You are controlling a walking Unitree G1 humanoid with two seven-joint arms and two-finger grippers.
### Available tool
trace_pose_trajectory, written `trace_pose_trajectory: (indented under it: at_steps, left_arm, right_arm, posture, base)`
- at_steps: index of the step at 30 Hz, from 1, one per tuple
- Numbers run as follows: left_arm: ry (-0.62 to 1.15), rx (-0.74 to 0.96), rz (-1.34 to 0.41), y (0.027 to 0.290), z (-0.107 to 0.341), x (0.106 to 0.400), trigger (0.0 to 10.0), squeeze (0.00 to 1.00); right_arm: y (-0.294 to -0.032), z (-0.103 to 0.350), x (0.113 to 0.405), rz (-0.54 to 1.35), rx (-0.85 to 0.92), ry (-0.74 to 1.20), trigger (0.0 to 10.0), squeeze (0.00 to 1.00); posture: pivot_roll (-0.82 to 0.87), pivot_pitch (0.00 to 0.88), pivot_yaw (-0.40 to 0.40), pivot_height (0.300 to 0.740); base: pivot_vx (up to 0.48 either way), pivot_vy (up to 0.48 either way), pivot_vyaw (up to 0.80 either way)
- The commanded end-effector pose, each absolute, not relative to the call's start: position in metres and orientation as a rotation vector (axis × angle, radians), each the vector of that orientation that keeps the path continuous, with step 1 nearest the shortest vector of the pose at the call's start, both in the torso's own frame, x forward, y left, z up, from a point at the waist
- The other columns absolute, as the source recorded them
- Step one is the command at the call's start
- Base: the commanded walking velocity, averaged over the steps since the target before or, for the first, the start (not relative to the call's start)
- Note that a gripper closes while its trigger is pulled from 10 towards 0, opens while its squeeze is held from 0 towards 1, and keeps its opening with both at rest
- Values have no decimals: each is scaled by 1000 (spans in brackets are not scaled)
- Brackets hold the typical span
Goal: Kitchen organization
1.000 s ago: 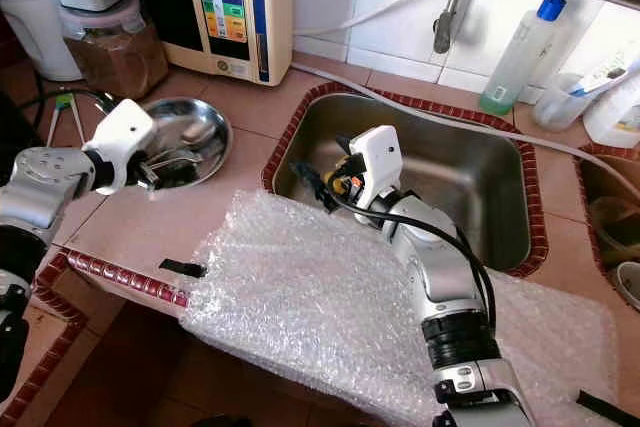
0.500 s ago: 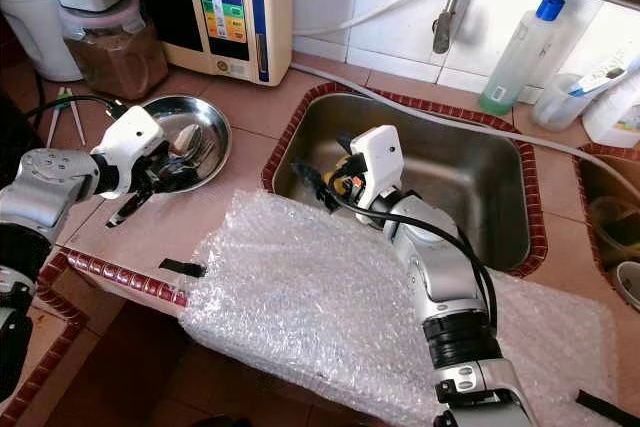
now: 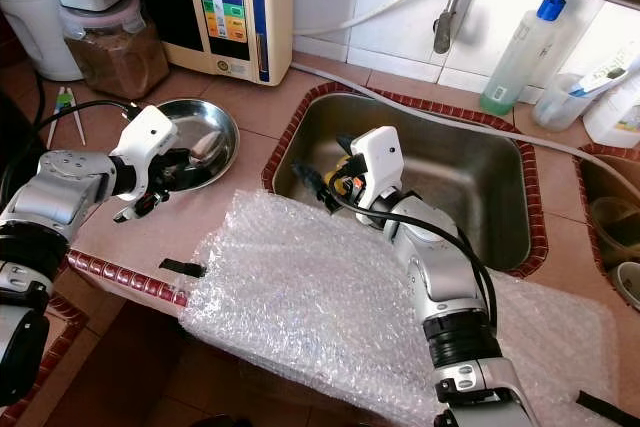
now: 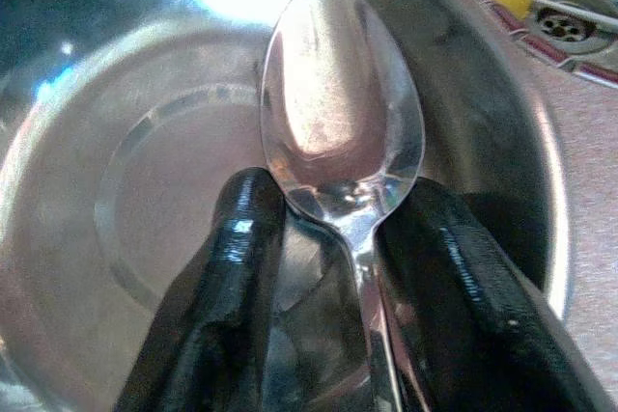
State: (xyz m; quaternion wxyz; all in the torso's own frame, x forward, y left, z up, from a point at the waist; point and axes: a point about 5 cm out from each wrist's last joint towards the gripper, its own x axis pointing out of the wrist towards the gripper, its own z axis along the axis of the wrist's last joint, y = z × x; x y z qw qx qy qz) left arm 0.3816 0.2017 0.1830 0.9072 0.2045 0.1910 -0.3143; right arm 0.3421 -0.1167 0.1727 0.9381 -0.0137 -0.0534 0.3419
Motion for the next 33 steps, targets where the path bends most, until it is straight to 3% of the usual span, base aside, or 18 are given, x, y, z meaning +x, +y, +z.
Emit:
trace_pose_trajectory:
  at_steps: [1,16,21,33]
  left_arm:
    - [396,427,-673,196,186,382,0,0]
    - [385,474,-457,221,191,387,0,0]
    - [309,486,-336,231,203,392,0,0]
    - [286,491,-312,232,206,393,0,0]
  right_arm:
    - [-119,176,344,696,-48,-119,10000,0]
    - [-120,174,344,695,-46,-115,10000,0]
    - [-120,175,344,696,-47,-116,10000,0]
    - [-120,175,345,695,-49,-114,10000,0]
  posture:
    - [43,93,-43,740]
    - [46,98,-47,740]
    - [46,100,-50,740]
    - [44,99,-51,740]
  base:
    - [0,0,0]
    - [0,0,0]
    - [0,0,0]
    - [0,0,0]
